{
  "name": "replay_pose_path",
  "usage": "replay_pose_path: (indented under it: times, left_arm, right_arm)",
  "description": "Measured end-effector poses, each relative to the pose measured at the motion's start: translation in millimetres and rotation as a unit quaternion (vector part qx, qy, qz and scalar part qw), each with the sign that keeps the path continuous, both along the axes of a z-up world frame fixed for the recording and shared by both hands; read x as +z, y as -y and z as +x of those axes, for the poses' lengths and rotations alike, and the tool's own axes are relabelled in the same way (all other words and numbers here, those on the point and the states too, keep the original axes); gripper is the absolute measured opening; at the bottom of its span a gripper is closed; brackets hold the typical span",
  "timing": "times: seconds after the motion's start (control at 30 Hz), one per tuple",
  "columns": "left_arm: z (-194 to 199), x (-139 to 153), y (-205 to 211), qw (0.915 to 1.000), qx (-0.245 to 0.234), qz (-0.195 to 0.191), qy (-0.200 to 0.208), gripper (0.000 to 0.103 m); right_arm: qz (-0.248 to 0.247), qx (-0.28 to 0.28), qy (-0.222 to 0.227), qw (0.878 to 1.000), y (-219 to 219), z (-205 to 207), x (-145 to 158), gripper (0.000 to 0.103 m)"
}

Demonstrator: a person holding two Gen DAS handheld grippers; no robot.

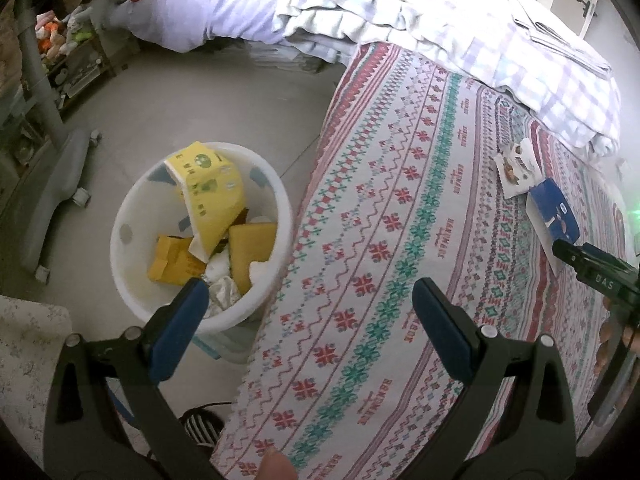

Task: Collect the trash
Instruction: 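Grasp the blue box with the right tool, then grasp the white snack packet with the left tool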

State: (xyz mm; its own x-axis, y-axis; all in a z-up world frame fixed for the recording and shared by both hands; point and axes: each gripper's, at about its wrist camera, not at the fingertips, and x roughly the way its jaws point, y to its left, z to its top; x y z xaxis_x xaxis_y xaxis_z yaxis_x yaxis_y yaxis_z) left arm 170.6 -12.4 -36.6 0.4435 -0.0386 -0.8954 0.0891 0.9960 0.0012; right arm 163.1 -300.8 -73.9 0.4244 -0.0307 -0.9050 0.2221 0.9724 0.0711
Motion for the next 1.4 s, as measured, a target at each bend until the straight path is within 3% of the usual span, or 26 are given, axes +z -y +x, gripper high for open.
replay_pose_path:
  times: [0.27, 0.33, 0.43, 0.47, 0.6, 0.97, 1.3, 1.4]
  left_arm:
    - [2, -3, 11, 1.0000, -0.006, -0.005, -0.004, 0.101]
    - [1, -3, 13, 0.9999, -0.008, -0.006, -0.005, 0.101]
    - [1, -4, 18, 0.9999, -0.013, -0.009, -0.007, 0.101]
    - [1, -4, 19, 0.9998, -0.015, -0.009, -0.006, 0.101]
    - [1, -3, 27, 0.9997, -0.024, -0.008, -0.002, 0.101]
    - [6, -9, 69, 0.9979, -0.060, -0.025, 0.003, 0.101]
    - [22, -21, 130, 0.9911, -0.108, -0.072, 0.028, 0.101]
    - [28, -27, 148, 0.9886, -0.114, -0.091, 0.037, 0.095]
  right_arm:
    - [0.001, 0.005, 0.002, 1.000, -4, 5, -1, 0.086]
    - [0.002, 0.007, 0.000, 1.000, -5, 7, -3, 0.076]
    - [0.000, 0.006, 0.003, 1.000, -5, 8, -1, 0.070]
    - [0.002, 0.006, 0.004, 1.000, -5, 8, 0, 0.059]
    - [0.017, -0.005, 0.002, 1.000, 3, 2, 4, 0.051]
    - [0.027, -0.031, 0.028, 0.999, 37, -22, 27, 0.050]
    - [0.042, -0.057, 0.043, 0.997, 74, -40, 39, 0.048]
    - [0.042, -0.064, 0.048, 0.996, 84, -45, 40, 0.048]
